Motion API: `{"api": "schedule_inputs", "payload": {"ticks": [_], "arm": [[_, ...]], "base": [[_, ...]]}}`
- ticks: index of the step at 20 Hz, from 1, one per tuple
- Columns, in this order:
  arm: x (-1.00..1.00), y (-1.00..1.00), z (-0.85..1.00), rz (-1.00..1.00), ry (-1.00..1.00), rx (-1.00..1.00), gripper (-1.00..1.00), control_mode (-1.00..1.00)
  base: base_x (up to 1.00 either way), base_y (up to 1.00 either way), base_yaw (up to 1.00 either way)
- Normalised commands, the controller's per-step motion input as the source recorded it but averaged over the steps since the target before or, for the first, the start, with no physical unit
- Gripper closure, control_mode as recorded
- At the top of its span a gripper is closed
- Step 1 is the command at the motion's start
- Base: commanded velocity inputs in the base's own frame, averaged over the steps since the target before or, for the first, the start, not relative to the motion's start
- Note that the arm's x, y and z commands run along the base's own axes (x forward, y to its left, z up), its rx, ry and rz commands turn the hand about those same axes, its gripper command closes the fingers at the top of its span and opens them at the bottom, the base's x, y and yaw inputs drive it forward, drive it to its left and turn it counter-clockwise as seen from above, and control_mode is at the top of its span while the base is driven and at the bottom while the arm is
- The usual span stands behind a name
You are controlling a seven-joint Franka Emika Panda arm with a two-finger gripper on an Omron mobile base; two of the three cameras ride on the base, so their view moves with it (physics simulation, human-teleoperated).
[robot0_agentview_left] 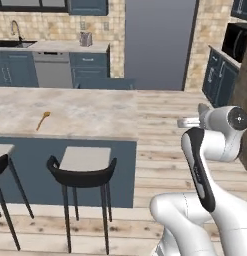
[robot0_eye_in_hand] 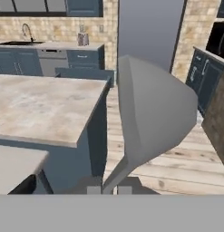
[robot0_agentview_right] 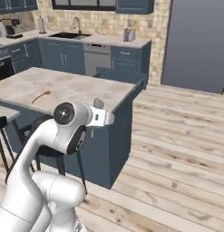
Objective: Pick up the metallic utensils from the counter and place them in the open drawer. Make sure not to pick up any wooden utensils.
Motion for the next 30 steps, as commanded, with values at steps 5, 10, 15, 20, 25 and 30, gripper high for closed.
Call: {"api": "schedule_inputs", "payload": {"ticks": [5, 10, 15, 20, 25, 30], "arm": [[0.0, 0.0, 0.0, 0.0, 0.0, 0.0, 1.0, 1.0], [0.0, 0.0, 0.0, 0.0, 0.0, 0.0, 1.0, 1.0], [0.0, 0.0, 0.0, 0.0, 0.0, 0.0, 1.0, 1.0], [0.0, 0.0, 0.0, 0.0, 0.0, 0.0, 1.0, 1.0], [0.0, 0.0, 0.0, 0.0, 0.0, 0.0, 1.0, 1.0], [0.0, 0.0, 0.0, 0.0, 0.0, 0.0, 1.0, 1.0]], "base": [[0.97, -0.91, 0.58], [0.91, -0.89, 0.57], [0.46, -1.0, 0.47], [0.15, -1.0, 0.48], [0.1, -1.0, 0.46], [0.09, -1.0, 0.44]]}}
